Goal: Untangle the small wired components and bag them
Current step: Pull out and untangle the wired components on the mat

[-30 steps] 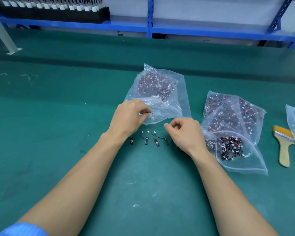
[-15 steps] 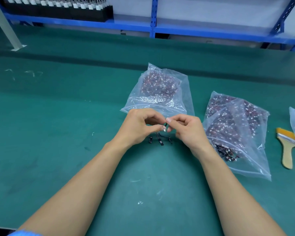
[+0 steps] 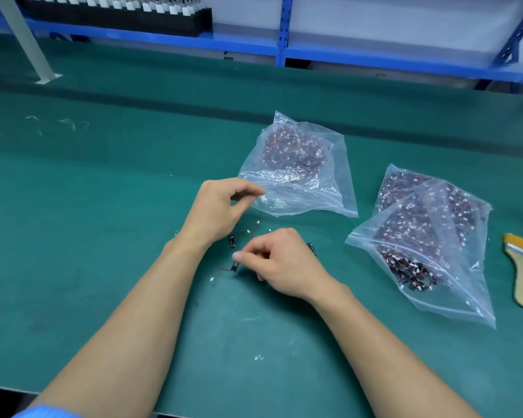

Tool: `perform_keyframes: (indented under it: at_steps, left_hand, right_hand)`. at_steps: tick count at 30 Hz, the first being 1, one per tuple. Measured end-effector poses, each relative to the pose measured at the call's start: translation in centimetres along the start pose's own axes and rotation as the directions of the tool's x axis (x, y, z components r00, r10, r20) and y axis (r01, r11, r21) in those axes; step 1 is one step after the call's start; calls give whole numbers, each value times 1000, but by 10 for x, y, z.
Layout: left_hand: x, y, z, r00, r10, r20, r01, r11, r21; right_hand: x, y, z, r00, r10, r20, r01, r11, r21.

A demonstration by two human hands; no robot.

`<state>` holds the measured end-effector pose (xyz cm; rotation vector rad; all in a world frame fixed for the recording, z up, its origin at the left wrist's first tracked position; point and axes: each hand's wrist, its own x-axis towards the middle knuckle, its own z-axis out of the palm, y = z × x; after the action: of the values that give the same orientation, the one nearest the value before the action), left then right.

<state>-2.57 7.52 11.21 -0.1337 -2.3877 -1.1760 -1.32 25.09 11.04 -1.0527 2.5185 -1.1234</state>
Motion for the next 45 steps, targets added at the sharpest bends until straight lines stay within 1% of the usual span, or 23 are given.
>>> perform_keyframes:
  at_steps: [2,4,7,9,10,12,14,16,19,22,24,26,28,31,32,35,37,40,42,45]
  left_hand:
    - [-1,0,0,1000,25,19,-25,999,32]
    - [-2,2,1,997,60,44,-63,995,79]
    - [-2,9,3,986,130,101,-146,975,170]
    - [1,17,8,970,174,172,-213,946,245]
    - [3,20,12,960,168,224,-229,932,281]
    - [9,26,24,935,88,343,-217,908,359]
    - [16,29,38,897,-20,442,-191,884,426]
    - [25,33,49,874,-94,477,-165,866,472]
    - [42,39,59,899,-152,411,-108,832,545]
    - [60,39,64,914,-247,322,-42,731,681]
    - [70,37,68,904,-298,305,-22,681,732]
    - [78,34,73,868,-360,342,-22,660,751]
    - [85,26,78,854,-361,375,-61,646,761]
    - [99,13,88,923,-217,318,-94,674,733]
    - [103,11,91,934,-184,306,-102,683,723]
    - [117,6,98,948,-182,260,-48,727,685]
    - [127,6,103,946,-185,266,-40,748,662]
    - [142,7,107,910,-263,320,-33,724,689]
    - [151,4,109,909,-282,307,-10,721,693]
    - [159,4,112,919,-301,256,30,699,714]
  right_hand:
    - [2,0,2,999,14,-32,-18,991,-130]
    - [3,4,-3,990,28,-140,-50,986,-158]
    - [4,14,-15,927,-37,-372,-30,985,-172]
    - [6,21,-21,886,-82,-456,-15,979,-204]
    - [6,25,-24,873,-86,-481,-24,975,-219]
    - [7,31,-27,858,-77,-508,-60,967,-248]
    - [6,34,-28,858,-52,-512,-100,959,-264]
    - [6,35,-29,866,-18,-499,-133,955,-265]
    - [5,37,-31,887,44,-459,-183,947,-263]
    - [3,38,-32,898,112,-426,-241,934,-262]
    - [4,39,-32,902,119,-416,-247,930,-271]
    - [5,40,-31,905,129,-405,-255,926,-276]
    - [5,43,-31,903,158,-400,-285,916,-282]
    - [7,50,-32,897,195,-396,-326,897,-297]
    - [8,53,-33,897,201,-395,-332,895,-298]
    - [11,60,-35,897,200,-394,-330,896,-297]
    - [14,66,-39,894,210,-395,-338,896,-289]
    - [24,74,-48,887,238,-396,-370,878,-304]
    - [32,78,-51,891,245,-382,-379,865,-328]
    - [37,81,-51,888,292,-355,-403,866,-296]
